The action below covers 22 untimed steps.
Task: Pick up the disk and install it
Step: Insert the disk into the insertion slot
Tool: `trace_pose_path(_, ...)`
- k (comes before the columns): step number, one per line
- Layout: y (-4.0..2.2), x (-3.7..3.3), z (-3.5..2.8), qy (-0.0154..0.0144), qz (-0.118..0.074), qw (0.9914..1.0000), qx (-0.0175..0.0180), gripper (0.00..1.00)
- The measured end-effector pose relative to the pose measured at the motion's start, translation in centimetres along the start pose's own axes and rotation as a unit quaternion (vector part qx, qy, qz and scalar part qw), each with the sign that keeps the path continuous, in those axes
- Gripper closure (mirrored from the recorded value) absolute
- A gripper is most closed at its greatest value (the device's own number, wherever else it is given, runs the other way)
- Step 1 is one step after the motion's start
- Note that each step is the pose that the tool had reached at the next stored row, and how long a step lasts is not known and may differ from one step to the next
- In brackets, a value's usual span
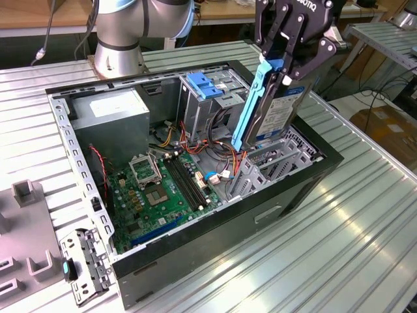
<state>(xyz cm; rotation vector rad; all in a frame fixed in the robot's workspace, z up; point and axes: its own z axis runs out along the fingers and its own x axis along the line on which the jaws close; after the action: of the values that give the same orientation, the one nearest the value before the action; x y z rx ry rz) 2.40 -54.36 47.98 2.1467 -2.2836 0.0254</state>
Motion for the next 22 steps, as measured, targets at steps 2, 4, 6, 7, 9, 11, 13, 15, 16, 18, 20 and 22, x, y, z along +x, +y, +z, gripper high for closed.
trace_pose_path(2,-0.5,0.04,0.17,0.0001,0.0,1.0,-0.0008,0.63)
trace_pose_path(4,-1.19,-0.01,0.36,0.0003,0.0,1.0,-0.0021,0.63)
trace_pose_path(6,-1.72,-0.04,0.53,0.0003,-0.001,1.0,-0.0028,0.63)
trace_pose_path(7,-2.0,-0.06,0.61,0.0004,-0.001,0.99999,-0.003,0.63)
trace_pose_path(9,-2.27,-0.08,0.78,0.0003,-0.004,0.99999,-0.0032,0.63)
trace_pose_path(11,-2.35,0.29,1.06,0.0003,-0.008,0.99996,-0.0031,0.63)
trace_pose_path(13,-2.39,0.54,1.22,0.0002,-0.01,0.99995,-0.003,0.63)
trace_pose_path(15,-2.4,0.54,1.22,0.0004,-0.01,0.99994,-0.0031,0.63)
trace_pose_path(16,-2.4,0.54,1.22,0.0003,-0.01,0.99994,-0.003,0.63)
trace_pose_path(18,-2.4,0.54,1.22,0.0003,-0.011,0.99994,-0.003,0.63)
trace_pose_path(20,-2.4,0.54,1.22,0.0003,-0.011,0.99994,-0.003,0.63)
trace_pose_path(22,-2.4,0.54,1.22,0.0003,-0.011,0.99994,-0.003,0.63)
